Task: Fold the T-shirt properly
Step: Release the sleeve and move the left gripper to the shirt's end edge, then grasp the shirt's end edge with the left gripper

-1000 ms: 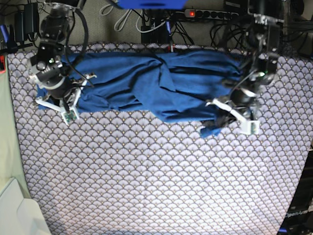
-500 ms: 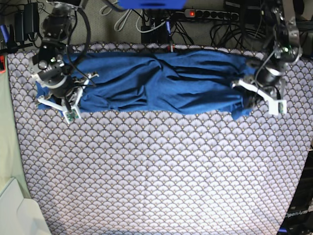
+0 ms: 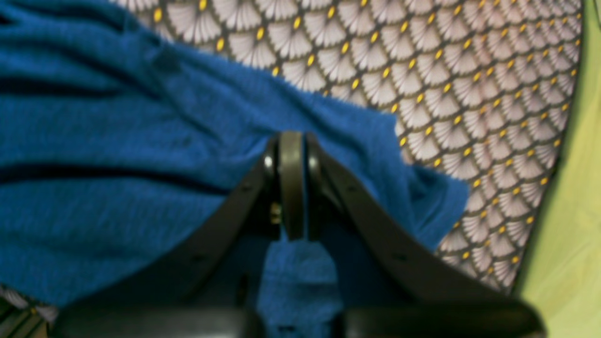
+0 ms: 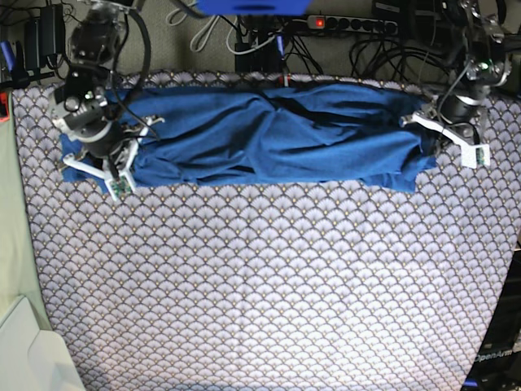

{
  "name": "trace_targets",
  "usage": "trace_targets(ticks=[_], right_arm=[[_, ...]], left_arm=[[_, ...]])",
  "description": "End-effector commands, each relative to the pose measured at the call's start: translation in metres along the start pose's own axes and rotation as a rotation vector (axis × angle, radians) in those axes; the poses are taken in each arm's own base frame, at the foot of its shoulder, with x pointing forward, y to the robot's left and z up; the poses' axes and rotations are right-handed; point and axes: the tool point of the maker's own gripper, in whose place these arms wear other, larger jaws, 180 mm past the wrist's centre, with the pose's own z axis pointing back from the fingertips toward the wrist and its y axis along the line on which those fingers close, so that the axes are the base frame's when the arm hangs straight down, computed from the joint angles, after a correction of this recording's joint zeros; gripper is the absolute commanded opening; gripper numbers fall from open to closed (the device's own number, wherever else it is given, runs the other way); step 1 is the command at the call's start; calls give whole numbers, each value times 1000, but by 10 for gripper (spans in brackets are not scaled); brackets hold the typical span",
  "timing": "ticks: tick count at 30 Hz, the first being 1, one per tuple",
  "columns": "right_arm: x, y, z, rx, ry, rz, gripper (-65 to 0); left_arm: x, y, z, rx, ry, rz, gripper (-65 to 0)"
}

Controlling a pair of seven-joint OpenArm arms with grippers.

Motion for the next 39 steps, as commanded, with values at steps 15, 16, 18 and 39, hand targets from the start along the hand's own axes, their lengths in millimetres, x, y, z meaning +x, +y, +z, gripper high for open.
trace_targets(ticks=[15, 16, 18, 39], right_arm=[[14, 0, 2, -7, -49, -14, -640], [14, 0, 2, -7, -49, -14, -640], [14, 0, 2, -7, -49, -14, -640], [17, -2, 2, -10, -57, -12, -640]], left_arm=[[-19, -20, -11, -63, 56, -16, -646], [-20, -21, -11, -67, 59, -17, -645], [-20, -21, -11, -66, 60, -19, -644], [-1, 1, 7, -2, 100, -48, -127]])
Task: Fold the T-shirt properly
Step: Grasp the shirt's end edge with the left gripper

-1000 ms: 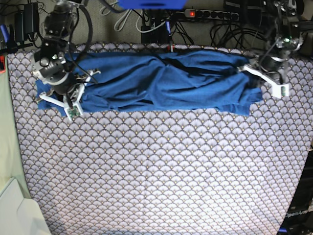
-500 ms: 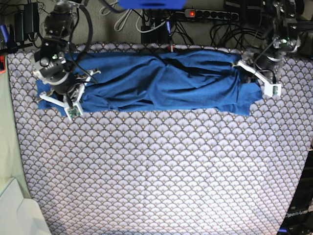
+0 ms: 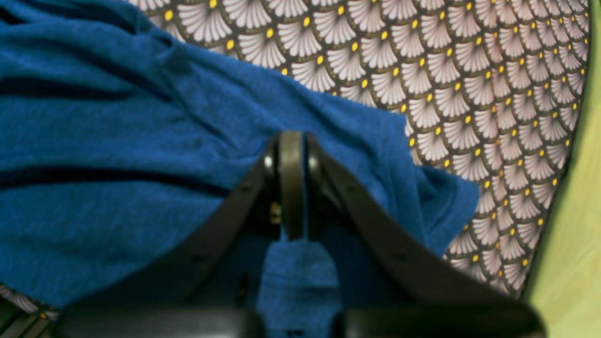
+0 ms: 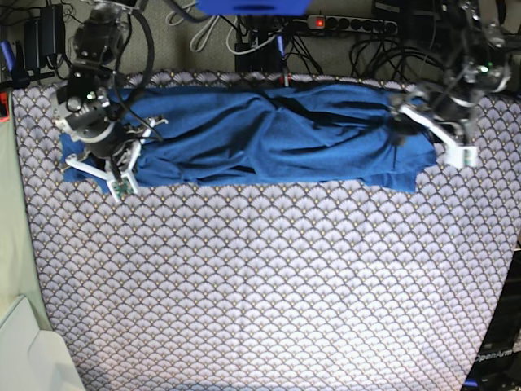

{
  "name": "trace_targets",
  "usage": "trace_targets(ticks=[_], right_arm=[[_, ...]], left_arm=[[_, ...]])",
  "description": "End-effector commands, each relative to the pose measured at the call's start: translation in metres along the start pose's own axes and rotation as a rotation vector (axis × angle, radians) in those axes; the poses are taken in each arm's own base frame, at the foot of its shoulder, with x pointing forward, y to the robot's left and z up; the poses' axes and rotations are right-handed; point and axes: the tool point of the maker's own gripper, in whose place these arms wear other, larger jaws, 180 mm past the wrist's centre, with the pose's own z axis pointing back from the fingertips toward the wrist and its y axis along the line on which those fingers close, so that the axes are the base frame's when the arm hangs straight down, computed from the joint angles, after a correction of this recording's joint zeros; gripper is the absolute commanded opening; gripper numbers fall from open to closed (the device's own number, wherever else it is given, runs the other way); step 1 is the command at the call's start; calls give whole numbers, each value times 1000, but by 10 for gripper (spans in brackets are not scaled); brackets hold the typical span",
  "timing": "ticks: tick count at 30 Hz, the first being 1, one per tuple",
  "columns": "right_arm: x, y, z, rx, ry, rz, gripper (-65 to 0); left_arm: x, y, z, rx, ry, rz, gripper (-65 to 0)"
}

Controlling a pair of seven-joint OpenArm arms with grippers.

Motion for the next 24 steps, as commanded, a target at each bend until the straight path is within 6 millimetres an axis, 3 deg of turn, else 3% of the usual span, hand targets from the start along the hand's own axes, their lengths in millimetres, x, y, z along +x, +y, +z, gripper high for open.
trace_targets(ticks=[1, 5, 12, 24], right_arm=[[13, -5, 3, -16, -46, 1, -640], [14, -6, 3, -17, -48, 1, -640], [19, 4, 1, 7, -56, 26, -640], [19, 3, 1, 5, -55, 32, -640]], left_arm=[[11, 13, 4, 29, -35, 2, -127], [7, 39, -3, 80, -21, 57, -127], [4, 48, -20, 87, 0, 106, -127], [-10, 15, -61, 0, 89, 81, -127]])
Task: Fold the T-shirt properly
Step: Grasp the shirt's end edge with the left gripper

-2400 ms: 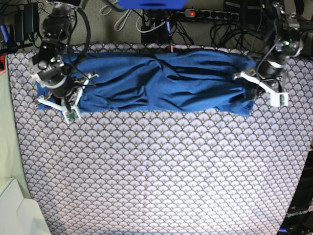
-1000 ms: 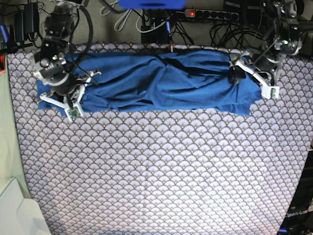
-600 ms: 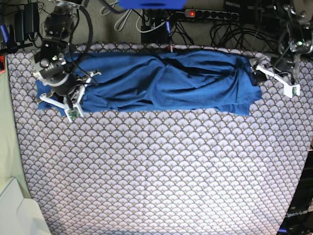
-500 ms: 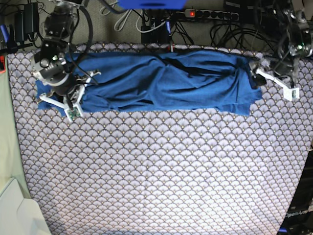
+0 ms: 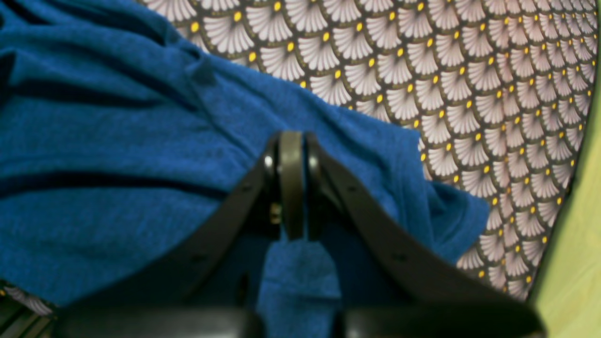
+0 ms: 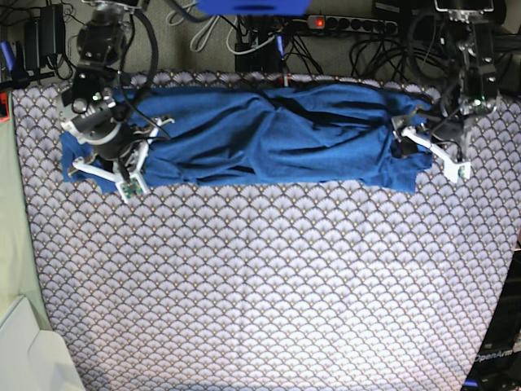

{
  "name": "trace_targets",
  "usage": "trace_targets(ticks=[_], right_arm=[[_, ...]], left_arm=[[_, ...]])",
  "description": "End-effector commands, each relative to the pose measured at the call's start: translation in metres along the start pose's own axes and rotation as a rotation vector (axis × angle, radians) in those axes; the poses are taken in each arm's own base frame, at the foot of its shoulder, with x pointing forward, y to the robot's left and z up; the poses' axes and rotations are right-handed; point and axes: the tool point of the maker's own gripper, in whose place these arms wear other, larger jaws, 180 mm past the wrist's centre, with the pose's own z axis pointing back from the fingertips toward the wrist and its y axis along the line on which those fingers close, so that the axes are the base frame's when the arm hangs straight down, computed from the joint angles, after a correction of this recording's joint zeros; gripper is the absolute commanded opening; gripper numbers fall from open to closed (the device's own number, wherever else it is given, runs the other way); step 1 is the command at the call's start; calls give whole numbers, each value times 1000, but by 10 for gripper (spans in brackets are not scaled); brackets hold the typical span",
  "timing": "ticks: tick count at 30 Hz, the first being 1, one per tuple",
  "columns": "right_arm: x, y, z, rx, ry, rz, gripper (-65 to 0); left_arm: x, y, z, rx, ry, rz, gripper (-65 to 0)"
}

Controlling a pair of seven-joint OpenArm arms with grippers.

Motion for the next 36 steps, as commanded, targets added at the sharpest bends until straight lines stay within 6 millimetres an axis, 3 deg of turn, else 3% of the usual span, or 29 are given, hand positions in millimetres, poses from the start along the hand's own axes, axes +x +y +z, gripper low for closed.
trace_targets(ticks=[1, 5, 10, 12, 14, 19, 21, 28, 36], right_arm=[[10, -10, 3, -26, -38, 8, -640], [11, -12, 3, -30, -39, 17, -640], [12, -13, 3, -31, -41, 18, -640], [16, -15, 3, -36, -50, 18, -640], [19, -18, 3, -43, -57, 17, -640], [21, -19, 3, -45, -58, 17, -640], [21, -19, 3, -45, -58, 17, -640], [21, -18, 3, -44, -58, 18, -640], [21, -19, 3, -45, -58, 17, -640]], left_arm=[[4, 0, 1, -3, -7, -3, -127], [-5, 6, -3, 6, 23, 13, -127], [-32, 6, -13, 4, 98, 17, -129], [-38, 1, -14, -6, 116, 6, -162], [-39, -1, -15, -12, 119, 6, -252], [-40, 0, -15, -8, 127, 3, -588], [-41, 1, -14, -7, 129, 0, -650], [-37, -2, -10, -15, 112, -4, -647], [5, -42, 24, -79, -43, -103, -648]])
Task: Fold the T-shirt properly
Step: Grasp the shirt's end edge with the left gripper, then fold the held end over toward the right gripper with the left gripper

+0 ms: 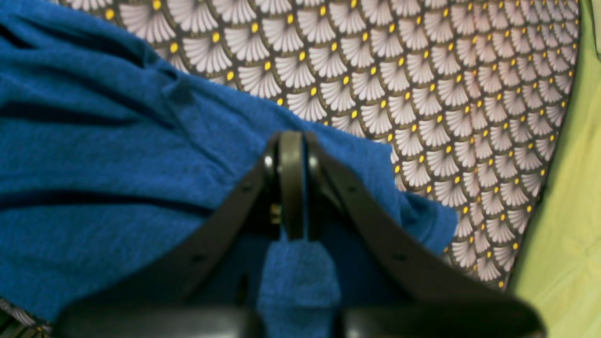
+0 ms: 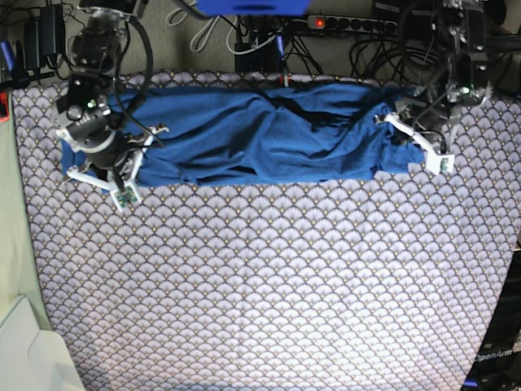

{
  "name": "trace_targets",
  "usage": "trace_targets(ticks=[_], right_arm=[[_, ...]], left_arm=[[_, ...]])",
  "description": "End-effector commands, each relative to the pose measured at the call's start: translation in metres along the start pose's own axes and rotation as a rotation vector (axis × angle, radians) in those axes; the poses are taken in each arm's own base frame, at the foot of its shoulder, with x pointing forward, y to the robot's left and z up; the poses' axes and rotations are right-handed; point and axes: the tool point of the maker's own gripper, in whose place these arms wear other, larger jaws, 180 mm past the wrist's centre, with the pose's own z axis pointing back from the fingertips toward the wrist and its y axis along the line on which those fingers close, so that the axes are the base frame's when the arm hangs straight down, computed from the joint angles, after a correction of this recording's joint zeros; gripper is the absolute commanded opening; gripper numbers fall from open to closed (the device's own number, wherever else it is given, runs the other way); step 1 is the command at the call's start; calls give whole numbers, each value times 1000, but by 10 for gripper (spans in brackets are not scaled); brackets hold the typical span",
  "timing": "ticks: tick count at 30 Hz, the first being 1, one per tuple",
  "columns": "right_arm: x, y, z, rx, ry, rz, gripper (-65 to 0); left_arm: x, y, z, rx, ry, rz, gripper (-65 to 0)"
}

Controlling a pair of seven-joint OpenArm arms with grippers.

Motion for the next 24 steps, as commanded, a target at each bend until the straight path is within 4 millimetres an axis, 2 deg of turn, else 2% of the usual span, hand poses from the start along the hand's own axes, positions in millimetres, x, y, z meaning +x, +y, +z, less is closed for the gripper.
trace_targets(ticks=[1, 5, 8, 9, 12, 17, 20, 24], right_arm=[[11, -5, 3, -17, -40, 2, -640], [11, -6, 3, -18, -40, 1, -640], [11, -6, 3, -19, -39, 1, -640], [11, -6, 3, -20, -38, 2, -640], [9, -12, 4, -31, -32, 19, -640], [6, -19, 5, -44, -23, 40, -640], [7, -21, 6, -47, -25, 43, -640], [6, -22, 6, -49, -24, 44, -640]], left_arm=[[21, -5, 8, -13, -68, -22, -648], [34, -25, 18, -38, -124, -26, -648], [40, -21, 21, 38, -154, 89, -648], [40, -27, 21, 48, -157, 112, -648], [33, -45, 16, 56, -139, 147, -648], [9, -83, 4, 42, -66, 180, -648], [5, -102, 0, 31, -48, 191, -648], [3, -116, -3, 37, -30, 231, -649]])
